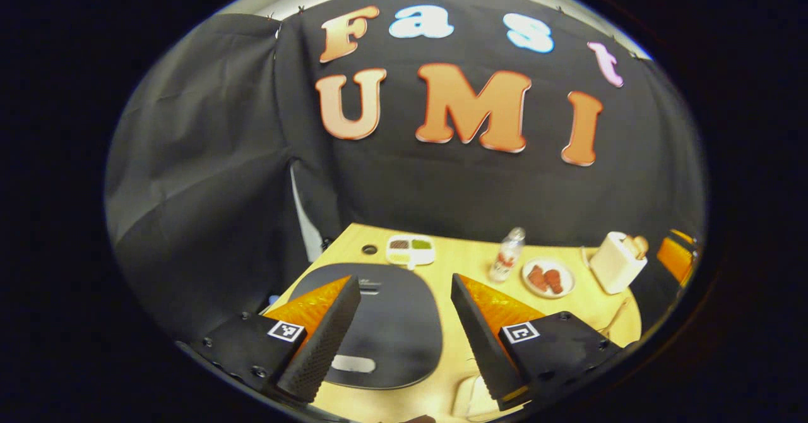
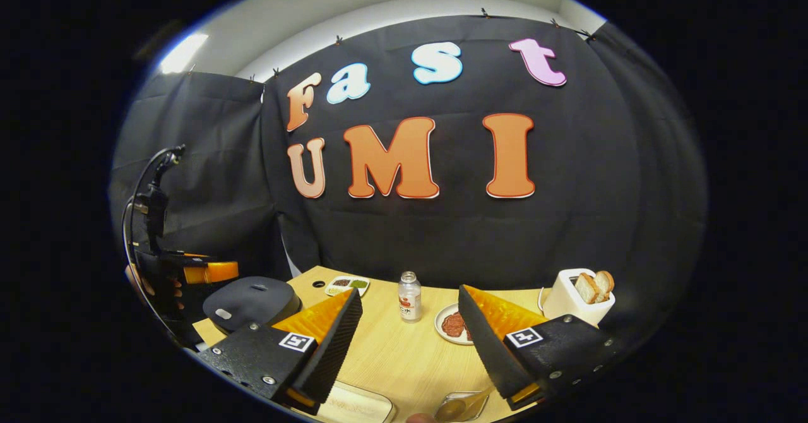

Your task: Close the left gripper, press the button to open the rice cooker; take a wooden spoon from the chopstick holder with the right hand, scoop a spoonful of rice and pour it into the rice cooker, then put the wooden spoon back into the chopstick holder.

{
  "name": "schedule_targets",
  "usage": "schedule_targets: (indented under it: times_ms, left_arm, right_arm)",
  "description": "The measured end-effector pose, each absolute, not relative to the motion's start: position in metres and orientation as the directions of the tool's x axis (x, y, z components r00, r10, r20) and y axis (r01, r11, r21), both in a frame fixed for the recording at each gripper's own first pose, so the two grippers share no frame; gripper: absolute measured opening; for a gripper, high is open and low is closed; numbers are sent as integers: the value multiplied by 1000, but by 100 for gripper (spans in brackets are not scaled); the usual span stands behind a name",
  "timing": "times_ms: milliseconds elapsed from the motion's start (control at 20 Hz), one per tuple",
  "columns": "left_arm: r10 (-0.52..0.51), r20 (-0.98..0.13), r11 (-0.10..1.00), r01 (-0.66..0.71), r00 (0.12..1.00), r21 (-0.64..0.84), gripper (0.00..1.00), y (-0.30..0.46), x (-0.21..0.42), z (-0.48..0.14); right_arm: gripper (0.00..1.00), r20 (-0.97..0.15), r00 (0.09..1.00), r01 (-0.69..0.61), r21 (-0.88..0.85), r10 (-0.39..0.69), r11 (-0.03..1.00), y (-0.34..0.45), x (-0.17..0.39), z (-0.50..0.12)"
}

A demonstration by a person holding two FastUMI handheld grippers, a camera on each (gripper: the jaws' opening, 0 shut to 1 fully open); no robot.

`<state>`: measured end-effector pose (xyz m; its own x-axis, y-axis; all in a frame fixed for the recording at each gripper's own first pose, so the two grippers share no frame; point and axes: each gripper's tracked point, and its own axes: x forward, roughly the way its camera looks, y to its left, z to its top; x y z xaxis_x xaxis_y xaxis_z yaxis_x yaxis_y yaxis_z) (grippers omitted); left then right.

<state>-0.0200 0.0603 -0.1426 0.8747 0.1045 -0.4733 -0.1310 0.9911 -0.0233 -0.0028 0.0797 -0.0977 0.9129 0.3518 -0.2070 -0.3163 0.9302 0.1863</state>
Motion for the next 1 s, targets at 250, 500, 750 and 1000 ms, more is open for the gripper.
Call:
schedule_targets:
  times_ms: [250,500,750,1000]
  left_arm:
    - [114,-295,993,-120,949,-4,100,45,-28,-87]
    - [81,-184,997,-77,980,31,99,23,-42,-55]
    - [67,-123,996,-60,990,61,97,8,-51,-39]
    - [58,-38,995,-55,998,87,96,5,-52,-21]
  right_arm:
    - [95,-192,922,-310,159,337,937,79,-7,-88]
    - [95,-111,943,-301,125,315,945,75,-6,-55]
    - [95,-22,953,-299,123,304,946,74,-7,-30]
    - [94,21,965,-263,106,263,959,64,-7,-20]
